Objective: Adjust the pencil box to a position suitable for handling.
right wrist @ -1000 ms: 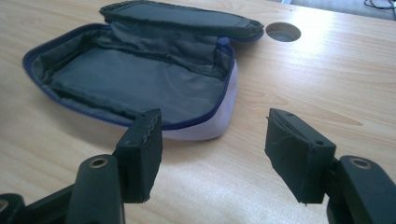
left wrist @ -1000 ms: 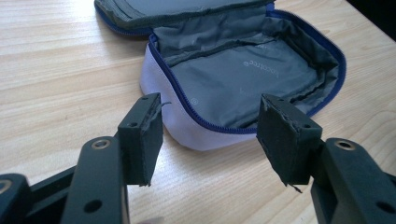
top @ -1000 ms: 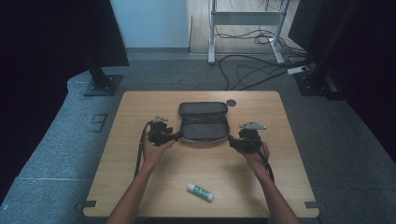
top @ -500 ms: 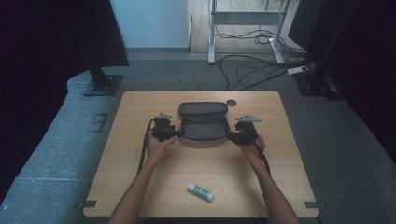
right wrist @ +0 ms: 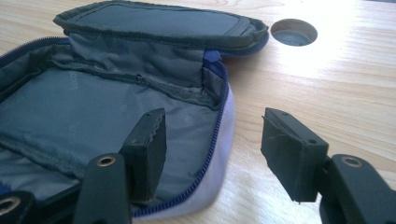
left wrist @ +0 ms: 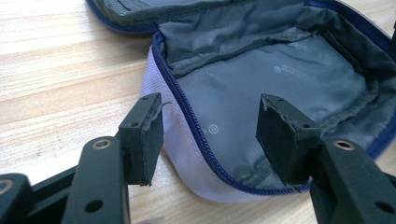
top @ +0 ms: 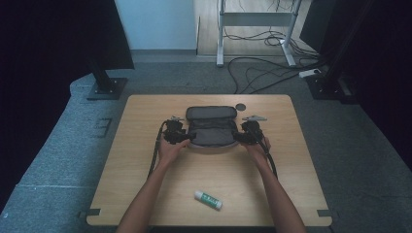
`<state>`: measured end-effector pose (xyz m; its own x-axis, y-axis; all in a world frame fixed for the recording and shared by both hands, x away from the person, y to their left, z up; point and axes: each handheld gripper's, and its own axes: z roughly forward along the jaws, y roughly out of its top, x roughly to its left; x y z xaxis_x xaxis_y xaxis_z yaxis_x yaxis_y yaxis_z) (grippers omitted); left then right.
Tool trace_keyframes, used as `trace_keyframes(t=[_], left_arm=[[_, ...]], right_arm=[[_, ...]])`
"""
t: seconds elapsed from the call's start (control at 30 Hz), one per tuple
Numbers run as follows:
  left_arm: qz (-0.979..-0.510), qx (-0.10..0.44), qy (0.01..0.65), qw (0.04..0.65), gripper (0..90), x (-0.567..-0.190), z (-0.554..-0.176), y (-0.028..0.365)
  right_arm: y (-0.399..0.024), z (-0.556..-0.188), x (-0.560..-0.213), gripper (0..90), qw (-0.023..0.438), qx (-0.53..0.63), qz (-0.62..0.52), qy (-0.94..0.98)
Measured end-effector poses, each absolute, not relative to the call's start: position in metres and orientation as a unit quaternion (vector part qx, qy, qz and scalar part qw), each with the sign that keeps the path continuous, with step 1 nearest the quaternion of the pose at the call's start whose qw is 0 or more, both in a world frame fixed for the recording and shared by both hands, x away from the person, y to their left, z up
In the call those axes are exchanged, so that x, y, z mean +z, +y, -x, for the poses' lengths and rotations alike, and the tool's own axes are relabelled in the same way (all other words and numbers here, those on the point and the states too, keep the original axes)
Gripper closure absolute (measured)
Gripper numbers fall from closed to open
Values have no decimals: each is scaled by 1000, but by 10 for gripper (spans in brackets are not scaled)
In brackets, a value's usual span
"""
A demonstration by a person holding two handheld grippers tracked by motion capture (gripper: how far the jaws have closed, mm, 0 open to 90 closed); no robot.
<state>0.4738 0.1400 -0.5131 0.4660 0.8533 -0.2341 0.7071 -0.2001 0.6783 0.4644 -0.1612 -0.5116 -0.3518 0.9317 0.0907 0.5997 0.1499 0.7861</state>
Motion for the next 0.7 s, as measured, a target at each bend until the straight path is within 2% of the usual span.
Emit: trace_keyframes(t=[0.23,0.6,0.7], left_arm=[[-768,93,517,366,419,-521,-478,142],[-769,89,526,352,537,-527,-480,141],[-771,98,527,344,557,-528,-480,139]], right_arm=[[-152,-474,-522,464,219,356,-532,737],[-150,-480,-540,600,195,341,-542,743],[-150,-481,-540,656,202,338,-544,741]])
